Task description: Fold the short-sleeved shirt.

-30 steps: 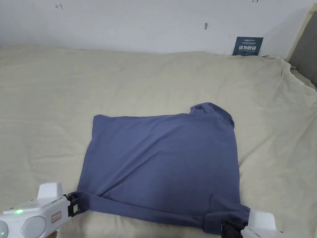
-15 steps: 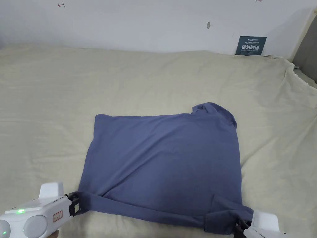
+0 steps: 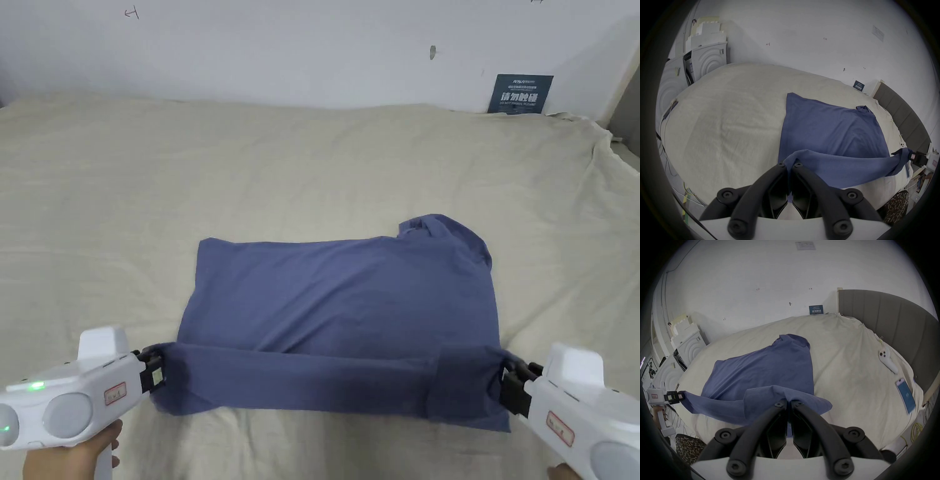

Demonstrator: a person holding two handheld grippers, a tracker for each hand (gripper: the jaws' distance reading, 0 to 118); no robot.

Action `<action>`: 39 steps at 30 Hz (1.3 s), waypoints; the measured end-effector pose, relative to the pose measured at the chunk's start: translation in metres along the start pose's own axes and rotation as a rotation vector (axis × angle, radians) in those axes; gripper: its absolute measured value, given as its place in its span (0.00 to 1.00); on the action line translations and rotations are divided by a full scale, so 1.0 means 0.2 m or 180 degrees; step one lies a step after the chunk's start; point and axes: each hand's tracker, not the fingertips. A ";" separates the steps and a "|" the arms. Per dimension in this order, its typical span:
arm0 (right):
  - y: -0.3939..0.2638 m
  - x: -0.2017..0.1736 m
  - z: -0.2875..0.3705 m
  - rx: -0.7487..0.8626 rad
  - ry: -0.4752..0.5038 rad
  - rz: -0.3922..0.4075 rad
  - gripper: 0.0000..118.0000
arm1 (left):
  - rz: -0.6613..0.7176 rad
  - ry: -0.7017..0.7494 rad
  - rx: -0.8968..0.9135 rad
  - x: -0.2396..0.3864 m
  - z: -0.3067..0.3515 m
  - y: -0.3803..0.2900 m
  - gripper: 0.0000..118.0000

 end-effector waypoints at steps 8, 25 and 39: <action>0.11 0.04 -0.36 -0.0283 -0.0094 0.0188 0.02 | -0.0339 0.0110 -0.0216 0.05 -0.33 0.13 0.01; 0.05 -0.02 -0.65 -0.0823 -0.0312 0.0122 0.30 | -0.0354 0.0213 -0.0638 0.06 -0.64 0.12 0.31; 0.23 -0.18 0.19 0.0728 -0.0187 0.0301 0.73 | -0.0324 0.0181 0.0689 0.21 0.10 0.22 0.81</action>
